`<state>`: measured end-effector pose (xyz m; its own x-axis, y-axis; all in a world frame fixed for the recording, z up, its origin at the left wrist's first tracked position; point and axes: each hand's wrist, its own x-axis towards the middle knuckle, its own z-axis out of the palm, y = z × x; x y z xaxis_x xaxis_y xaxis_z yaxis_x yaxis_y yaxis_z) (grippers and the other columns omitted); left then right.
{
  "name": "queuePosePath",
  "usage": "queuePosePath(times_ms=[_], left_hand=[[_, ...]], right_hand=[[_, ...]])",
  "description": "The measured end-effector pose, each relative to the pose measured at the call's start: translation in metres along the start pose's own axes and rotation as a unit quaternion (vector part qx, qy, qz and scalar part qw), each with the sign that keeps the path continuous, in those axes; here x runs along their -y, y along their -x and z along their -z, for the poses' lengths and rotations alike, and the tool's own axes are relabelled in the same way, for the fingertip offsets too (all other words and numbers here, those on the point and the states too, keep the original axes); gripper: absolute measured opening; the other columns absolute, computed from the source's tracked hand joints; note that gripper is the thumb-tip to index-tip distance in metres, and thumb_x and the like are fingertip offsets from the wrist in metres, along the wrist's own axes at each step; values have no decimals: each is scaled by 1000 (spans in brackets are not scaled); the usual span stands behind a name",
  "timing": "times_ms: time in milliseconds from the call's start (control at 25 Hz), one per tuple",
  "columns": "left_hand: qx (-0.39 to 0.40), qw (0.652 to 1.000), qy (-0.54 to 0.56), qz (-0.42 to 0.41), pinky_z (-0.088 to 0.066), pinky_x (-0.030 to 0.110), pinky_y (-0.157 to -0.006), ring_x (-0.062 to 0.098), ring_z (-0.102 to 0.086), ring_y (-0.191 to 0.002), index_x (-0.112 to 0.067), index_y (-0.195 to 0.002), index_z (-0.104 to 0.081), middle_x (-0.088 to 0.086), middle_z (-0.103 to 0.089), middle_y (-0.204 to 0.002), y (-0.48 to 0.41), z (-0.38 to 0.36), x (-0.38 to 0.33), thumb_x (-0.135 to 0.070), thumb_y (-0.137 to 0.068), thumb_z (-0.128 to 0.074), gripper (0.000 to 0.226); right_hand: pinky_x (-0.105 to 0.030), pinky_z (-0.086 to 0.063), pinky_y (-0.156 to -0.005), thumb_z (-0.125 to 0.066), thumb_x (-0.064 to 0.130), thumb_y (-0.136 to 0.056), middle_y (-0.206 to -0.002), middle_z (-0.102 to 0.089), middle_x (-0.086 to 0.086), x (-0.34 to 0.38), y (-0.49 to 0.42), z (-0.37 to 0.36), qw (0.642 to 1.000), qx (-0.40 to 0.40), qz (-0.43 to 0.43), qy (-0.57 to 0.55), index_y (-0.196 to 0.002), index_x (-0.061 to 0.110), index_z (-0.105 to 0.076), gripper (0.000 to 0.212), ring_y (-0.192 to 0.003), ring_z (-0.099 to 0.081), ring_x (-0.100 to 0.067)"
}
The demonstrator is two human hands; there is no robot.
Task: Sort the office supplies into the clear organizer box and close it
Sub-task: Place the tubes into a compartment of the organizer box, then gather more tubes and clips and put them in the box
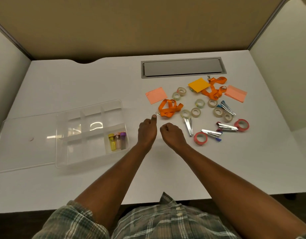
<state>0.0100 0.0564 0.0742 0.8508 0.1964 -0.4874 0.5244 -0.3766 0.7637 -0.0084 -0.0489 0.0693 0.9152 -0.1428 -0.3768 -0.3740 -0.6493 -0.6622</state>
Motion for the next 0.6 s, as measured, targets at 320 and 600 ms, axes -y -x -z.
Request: queuePosePath(times_ms=[320,600], left_hand=[[53,998,-40,-6,-46,42,-97,25,-57,-111,-11,-118,-63,11,-62,-123,14,-98,-16,-56,-98,-35,56],[54,976,-182,-105,-48,42,-94,31,-58,-111,-20,-125,-61,15,-53,-120,17,-153,-13,-54,-96,-44,47]], right_hand=[[-33,-50,-84,-55,31,-93,-106,-71,-8,-84,-2,63,998,-53,-26,32,-108,14,-68,27,-99,-65,-24],[-36,-53,-87,-59,28,-90,-104,-71,-8,-143,-4,105,995,-86,-39,18,-104,12,-70,24,-101,-65,-26]])
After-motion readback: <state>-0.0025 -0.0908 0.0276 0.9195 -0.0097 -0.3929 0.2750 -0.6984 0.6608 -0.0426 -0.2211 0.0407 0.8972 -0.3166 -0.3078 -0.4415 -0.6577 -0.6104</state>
